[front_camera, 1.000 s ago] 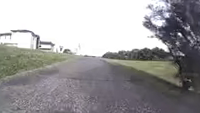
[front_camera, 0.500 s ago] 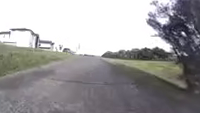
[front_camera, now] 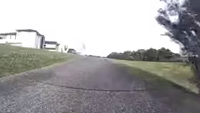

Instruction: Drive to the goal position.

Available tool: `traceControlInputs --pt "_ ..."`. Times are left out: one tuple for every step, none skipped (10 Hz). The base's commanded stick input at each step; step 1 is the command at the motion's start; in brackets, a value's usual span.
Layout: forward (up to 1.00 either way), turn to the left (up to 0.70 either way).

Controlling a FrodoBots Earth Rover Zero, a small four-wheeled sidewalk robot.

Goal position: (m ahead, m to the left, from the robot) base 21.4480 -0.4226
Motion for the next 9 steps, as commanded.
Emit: traceControlInputs --pt "0.70 0.00" --pt "0.70 0.00" --pt "0.70 0.00" --pt "0.70 0.00" --pt "0.70 0.00" --pt "0.70 0.00" --pt "0.70 0.00" --pt "0.70 0.00" --pt "0.70 0.00"
